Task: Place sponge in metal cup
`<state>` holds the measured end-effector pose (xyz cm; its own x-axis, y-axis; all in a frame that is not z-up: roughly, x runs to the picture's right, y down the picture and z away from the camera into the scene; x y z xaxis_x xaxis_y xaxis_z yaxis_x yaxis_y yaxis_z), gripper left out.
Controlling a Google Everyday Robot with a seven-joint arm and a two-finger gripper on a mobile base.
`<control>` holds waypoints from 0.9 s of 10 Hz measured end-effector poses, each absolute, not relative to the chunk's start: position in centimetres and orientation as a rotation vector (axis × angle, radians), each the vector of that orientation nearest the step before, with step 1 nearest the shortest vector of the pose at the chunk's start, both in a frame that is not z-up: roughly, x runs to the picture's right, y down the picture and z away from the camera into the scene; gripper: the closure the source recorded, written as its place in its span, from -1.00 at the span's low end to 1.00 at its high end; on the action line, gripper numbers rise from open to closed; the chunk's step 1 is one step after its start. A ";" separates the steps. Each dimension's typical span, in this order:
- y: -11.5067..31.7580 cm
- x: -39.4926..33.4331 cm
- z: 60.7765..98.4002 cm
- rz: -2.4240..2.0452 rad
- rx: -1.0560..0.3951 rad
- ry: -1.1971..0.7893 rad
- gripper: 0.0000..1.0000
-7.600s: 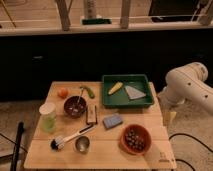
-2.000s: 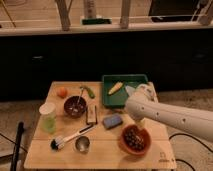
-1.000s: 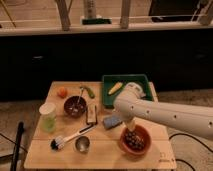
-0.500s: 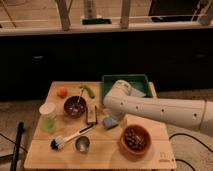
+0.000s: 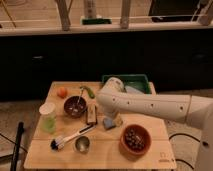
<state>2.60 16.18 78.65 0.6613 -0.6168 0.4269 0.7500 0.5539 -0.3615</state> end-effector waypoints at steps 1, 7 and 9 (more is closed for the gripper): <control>16.2 2.4 79.1 -0.816 -0.558 -0.271 -0.60; 17.2 3.2 82.7 -0.774 -0.606 -0.308 -0.60; 17.8 4.4 84.1 -0.753 -0.636 -0.311 -0.60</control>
<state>4.42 17.81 84.11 0.6970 -0.5355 0.4770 0.7160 0.5562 -0.4219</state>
